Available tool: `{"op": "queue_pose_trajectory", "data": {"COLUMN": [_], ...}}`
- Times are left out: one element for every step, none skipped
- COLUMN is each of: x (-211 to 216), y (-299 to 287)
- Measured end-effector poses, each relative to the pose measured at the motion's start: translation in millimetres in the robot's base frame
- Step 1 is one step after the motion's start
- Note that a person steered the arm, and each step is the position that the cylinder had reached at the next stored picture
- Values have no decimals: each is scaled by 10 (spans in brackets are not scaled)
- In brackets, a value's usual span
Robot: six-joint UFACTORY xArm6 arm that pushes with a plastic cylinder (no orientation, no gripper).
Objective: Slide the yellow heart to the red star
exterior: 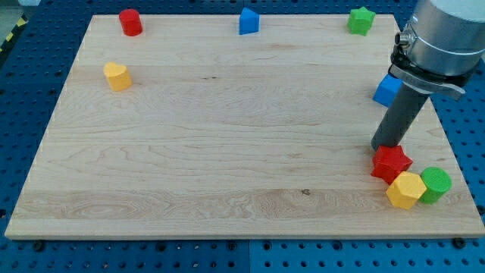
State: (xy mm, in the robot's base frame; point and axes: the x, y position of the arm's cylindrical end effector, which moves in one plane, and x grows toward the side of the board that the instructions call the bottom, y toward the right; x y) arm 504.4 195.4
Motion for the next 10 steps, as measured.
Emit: {"op": "queue_pose_trajectory", "data": {"x": [19, -18, -18, -18, -124, -240, -248, -346, -563, -751], "y": [20, -17, -678, -1539, -2379, -3195, -3541, -3648, -4155, -4545]}}
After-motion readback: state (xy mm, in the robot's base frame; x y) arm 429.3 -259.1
